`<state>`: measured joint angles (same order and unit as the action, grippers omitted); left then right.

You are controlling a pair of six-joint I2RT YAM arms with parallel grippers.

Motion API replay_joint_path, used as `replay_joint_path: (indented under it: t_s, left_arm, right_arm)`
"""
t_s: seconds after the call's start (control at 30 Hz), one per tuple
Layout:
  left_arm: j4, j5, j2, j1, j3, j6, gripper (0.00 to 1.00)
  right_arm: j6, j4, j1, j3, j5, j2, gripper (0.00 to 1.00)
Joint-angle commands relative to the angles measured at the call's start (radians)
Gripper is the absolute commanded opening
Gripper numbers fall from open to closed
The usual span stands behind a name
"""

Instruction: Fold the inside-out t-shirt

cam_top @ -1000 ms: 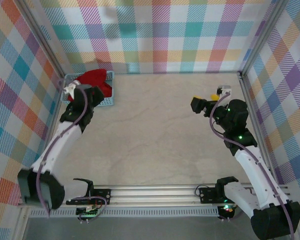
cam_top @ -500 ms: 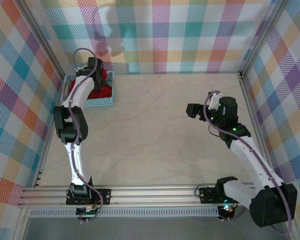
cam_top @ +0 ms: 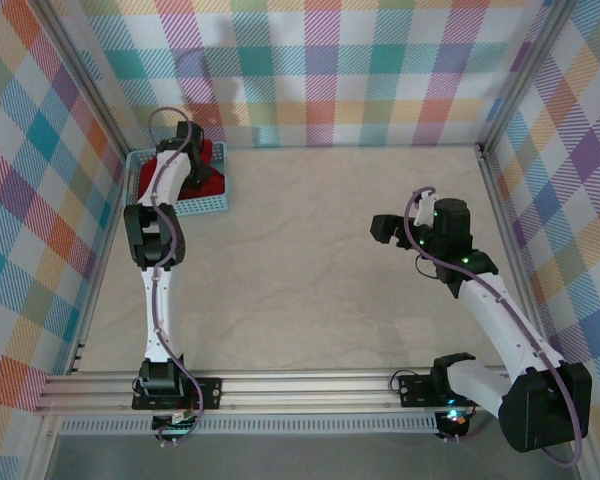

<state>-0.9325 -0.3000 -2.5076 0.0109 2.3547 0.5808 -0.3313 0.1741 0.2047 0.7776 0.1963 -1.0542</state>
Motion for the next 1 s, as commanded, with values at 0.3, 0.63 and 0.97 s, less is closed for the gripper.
replay_joint_path:
  t_s: [0.3,0.63,0.97]
  left_arm:
    - [-0.034,0.124,0.051,0.031,0.131,-0.026,0.04]
    - [0.089,0.258,0.329,0.024,0.040,-0.061,0.00]
    - [0.125,0.367,0.597,-0.081,0.132,-0.108,0.00]
  right_arm:
    - [-0.027,0.058,0.010,-0.011,0.013,0.074,1.00]
    - [-0.053,0.116,0.010,-0.005,-0.003,0.137,1.00]
    - [-0.071,0.168,0.010,-0.019,-0.014,0.217,1.00]
